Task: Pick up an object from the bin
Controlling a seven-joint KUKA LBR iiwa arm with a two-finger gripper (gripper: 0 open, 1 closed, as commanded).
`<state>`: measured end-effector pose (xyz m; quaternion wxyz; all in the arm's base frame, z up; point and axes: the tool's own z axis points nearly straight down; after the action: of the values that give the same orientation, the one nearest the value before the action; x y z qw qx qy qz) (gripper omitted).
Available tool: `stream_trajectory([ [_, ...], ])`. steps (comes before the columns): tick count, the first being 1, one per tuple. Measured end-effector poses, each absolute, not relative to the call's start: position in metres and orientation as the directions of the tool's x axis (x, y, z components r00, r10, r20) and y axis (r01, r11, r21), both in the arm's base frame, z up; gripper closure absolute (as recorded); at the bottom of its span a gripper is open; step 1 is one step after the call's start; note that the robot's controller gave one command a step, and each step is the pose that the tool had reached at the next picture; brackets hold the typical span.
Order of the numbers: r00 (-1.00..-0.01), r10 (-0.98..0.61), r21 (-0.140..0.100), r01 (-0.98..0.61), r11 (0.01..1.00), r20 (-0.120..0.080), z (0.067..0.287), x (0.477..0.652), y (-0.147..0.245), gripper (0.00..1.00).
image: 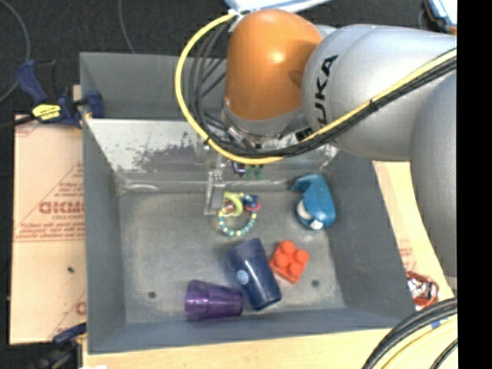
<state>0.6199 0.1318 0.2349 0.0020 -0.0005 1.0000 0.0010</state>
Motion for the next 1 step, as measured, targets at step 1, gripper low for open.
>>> stream_trajectory([
  [1,-0.998,-0.059,-0.001,-0.059,0.998,-0.005,0.1137,0.6353,0.0492,0.00],
])
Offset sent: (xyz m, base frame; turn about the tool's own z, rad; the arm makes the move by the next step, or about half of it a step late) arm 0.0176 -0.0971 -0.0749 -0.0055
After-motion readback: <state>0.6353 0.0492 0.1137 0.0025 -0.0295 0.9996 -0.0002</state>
